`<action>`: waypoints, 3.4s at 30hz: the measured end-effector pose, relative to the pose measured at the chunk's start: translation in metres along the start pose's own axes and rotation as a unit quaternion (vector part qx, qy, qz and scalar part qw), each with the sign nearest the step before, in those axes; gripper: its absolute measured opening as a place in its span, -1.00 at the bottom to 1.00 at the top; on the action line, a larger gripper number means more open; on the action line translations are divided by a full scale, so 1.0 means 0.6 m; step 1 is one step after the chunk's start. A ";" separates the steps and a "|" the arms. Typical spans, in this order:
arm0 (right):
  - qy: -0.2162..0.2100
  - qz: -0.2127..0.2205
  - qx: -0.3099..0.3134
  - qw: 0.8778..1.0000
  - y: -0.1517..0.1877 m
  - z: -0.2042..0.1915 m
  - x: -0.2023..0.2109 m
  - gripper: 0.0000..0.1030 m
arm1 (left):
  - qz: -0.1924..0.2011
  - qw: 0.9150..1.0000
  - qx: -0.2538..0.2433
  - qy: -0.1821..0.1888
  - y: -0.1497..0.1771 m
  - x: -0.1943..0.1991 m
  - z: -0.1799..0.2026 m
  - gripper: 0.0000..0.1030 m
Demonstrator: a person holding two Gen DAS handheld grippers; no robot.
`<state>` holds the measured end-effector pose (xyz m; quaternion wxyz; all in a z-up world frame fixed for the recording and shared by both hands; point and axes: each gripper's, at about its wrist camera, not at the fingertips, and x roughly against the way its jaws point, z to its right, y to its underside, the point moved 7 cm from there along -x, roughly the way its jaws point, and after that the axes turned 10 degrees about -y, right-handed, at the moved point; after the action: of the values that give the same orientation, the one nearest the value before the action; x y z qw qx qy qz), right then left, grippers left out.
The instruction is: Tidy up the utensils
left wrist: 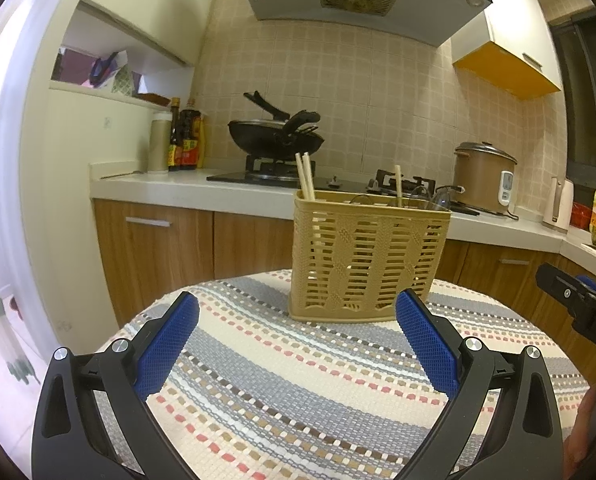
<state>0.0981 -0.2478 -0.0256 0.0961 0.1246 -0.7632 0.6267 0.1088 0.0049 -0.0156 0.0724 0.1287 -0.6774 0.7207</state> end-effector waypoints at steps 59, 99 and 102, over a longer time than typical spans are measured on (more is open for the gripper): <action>0.060 -0.281 -0.001 0.958 0.074 0.116 -0.241 0.86 | -0.248 0.968 0.048 -0.011 0.070 -0.184 -0.108 0.83; 0.060 -0.281 -0.007 0.958 0.071 0.121 -0.239 0.88 | -0.167 0.986 0.028 -0.008 0.033 -0.141 -0.093 0.84; 0.061 -0.282 -0.006 0.958 0.072 0.121 -0.241 0.88 | -0.168 0.985 0.036 -0.009 0.032 -0.141 -0.096 0.84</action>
<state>0.2230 -0.3013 -0.1239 0.3156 0.2958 -0.6937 0.5759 0.1793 0.0666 -0.0609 0.1812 0.2500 -0.6203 0.7210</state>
